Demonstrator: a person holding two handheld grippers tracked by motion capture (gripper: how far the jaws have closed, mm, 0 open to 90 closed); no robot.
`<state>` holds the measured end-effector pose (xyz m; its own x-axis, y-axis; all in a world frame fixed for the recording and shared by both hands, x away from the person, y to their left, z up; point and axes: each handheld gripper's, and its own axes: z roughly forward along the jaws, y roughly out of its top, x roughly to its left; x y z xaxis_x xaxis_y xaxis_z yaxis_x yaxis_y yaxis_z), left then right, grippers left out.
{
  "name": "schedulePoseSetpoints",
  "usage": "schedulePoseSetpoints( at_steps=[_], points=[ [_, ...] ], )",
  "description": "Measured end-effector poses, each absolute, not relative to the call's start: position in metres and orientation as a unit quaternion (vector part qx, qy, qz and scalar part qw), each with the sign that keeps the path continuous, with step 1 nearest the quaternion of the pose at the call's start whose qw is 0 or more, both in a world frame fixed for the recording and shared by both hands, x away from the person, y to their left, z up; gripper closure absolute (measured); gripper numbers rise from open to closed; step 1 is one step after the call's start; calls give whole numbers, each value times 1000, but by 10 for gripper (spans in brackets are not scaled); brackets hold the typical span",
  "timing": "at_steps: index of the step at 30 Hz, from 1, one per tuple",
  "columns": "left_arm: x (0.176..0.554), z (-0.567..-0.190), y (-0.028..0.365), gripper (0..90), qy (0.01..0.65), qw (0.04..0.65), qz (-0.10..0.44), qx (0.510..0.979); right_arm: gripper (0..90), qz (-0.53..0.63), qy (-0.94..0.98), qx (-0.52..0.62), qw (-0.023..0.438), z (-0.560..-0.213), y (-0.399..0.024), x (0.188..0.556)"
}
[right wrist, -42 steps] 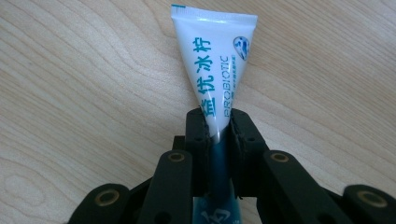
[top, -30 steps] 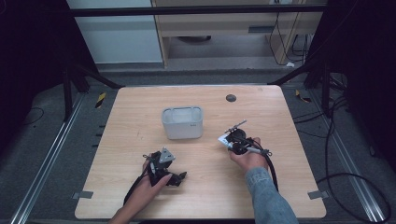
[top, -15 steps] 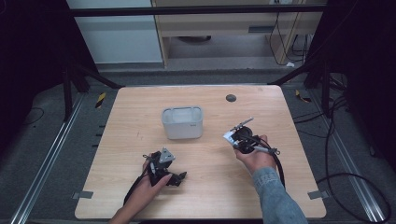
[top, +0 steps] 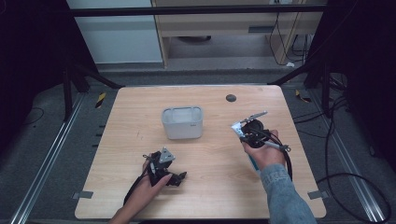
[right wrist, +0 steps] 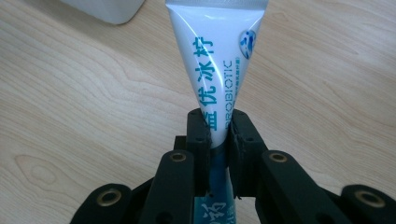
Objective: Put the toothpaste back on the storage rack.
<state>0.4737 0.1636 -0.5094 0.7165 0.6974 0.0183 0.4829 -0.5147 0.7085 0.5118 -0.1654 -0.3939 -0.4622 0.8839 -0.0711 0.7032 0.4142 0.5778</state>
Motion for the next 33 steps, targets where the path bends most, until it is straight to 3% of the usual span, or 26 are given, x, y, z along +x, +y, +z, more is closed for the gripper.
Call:
schedulePoseSetpoints(
  at_steps=[33],
  points=[
    [474,-509,164,0,344,353,152,857,801,345,767,483,245,-353,-174,513]
  ],
)
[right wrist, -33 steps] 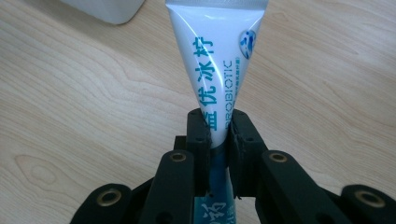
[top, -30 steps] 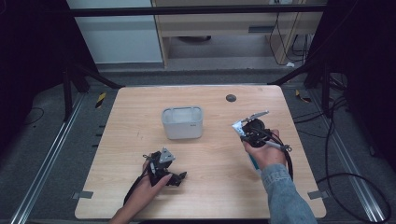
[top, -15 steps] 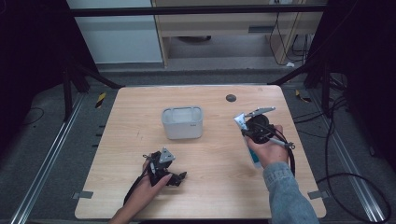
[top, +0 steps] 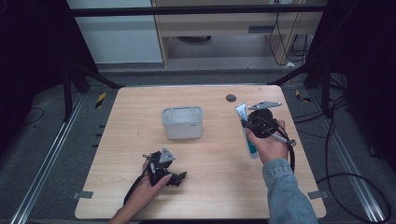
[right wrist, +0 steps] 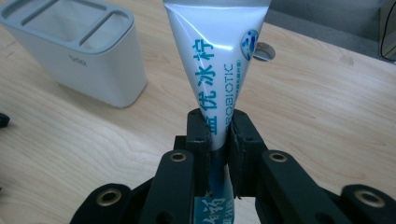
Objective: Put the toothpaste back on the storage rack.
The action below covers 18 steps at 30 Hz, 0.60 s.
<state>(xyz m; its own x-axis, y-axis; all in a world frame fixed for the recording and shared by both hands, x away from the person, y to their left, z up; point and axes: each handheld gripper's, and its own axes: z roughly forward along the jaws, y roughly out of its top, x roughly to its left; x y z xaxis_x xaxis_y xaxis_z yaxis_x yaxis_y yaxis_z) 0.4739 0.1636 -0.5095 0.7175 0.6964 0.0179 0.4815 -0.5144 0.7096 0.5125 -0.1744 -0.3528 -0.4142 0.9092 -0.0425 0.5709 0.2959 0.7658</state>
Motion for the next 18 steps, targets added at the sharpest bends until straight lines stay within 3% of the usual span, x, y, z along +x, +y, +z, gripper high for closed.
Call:
schedulePoseSetpoints(
  at_steps=[18],
  points=[
    [474,-509,164,0,343,352,152,858,800,409,737,464,273,-346,-159,522]
  ],
)
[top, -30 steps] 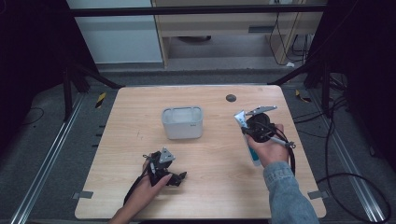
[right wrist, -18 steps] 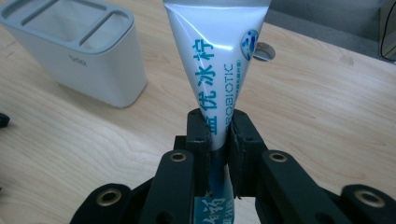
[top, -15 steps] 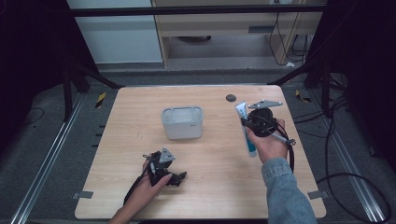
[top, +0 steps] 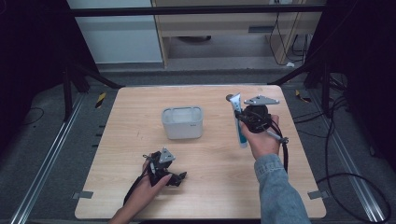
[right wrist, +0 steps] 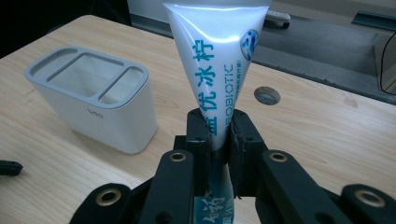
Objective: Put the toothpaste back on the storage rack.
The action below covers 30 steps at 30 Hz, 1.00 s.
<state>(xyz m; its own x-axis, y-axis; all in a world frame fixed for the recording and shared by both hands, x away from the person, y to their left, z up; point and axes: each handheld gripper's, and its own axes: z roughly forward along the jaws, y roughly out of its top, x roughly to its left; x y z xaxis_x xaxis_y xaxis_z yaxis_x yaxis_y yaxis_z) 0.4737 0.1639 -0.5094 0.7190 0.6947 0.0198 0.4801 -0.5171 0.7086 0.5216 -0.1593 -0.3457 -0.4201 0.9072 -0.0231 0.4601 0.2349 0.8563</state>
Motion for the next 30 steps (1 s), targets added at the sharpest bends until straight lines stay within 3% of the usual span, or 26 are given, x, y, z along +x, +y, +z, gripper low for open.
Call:
schedulePoseSetpoints(
  at_steps=[30],
  points=[
    [474,-509,164,0,343,352,152,857,800,449,730,435,276,-333,-101,546]
  ],
)
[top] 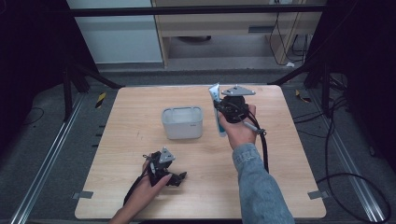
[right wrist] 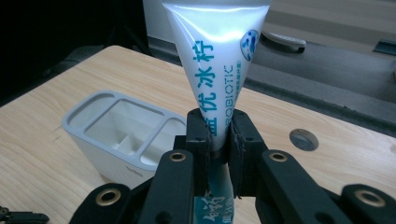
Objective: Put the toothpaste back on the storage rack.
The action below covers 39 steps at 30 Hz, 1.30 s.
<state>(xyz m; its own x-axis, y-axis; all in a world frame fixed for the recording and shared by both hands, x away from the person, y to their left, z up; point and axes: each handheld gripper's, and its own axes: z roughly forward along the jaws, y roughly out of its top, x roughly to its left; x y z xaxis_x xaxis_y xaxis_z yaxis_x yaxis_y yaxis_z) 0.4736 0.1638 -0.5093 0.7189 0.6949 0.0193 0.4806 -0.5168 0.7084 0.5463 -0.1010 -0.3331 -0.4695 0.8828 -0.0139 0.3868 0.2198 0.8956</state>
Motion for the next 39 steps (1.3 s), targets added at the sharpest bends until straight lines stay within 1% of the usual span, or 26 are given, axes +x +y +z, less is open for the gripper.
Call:
schedulePoseSetpoints(
  at_steps=[26,39],
  points=[
    [475,-509,163,0,339,352,150,860,798,477,710,417,307,-291,-65,565],
    [475,-509,162,0,339,353,150,859,798,491,702,416,305,-279,-48,583]
  ],
)
